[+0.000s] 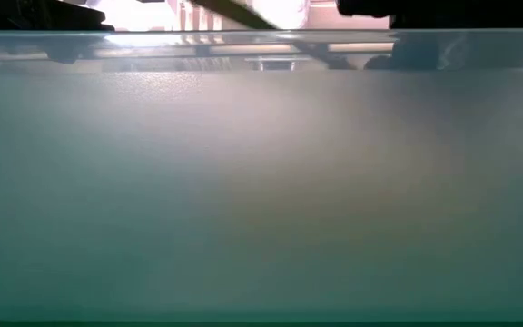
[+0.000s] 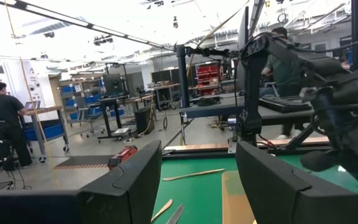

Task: Sort silverware by color (type)
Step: Put the gold table knife into the blue bin, then put the yellow table knife into the orange bin, then put the green table knife into the white bin

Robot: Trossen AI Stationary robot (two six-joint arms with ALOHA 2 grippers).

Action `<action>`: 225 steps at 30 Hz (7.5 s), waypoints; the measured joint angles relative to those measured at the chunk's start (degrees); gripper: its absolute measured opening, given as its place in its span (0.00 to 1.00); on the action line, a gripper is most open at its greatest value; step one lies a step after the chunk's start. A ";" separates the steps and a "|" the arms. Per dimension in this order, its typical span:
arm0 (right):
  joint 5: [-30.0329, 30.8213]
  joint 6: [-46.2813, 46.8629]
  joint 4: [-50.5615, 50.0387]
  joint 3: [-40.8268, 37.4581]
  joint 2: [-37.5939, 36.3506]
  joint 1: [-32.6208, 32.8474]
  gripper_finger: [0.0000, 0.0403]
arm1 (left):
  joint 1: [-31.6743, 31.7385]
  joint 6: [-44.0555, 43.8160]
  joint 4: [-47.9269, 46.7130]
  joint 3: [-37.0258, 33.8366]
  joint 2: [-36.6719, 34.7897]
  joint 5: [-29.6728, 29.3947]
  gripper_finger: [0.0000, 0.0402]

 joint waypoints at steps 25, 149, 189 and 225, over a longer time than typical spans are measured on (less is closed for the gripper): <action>7.36 -1.72 -22.51 10.61 -3.20 -0.82 0.21 | -0.01 -0.02 -0.10 0.01 0.02 -0.02 0.48; 3.65 8.32 9.70 -17.87 -23.19 -31.13 0.09 | 0.00 -0.02 -0.10 0.00 0.01 -0.02 0.48; -2.54 28.77 -35.35 -3.55 -22.64 -13.00 0.44 | -0.02 -0.02 -0.08 0.02 0.02 0.01 0.48; 7.09 57.96 -3.04 -19.29 -11.42 18.06 0.38 | -0.02 0.00 -0.10 0.00 0.00 -0.02 0.48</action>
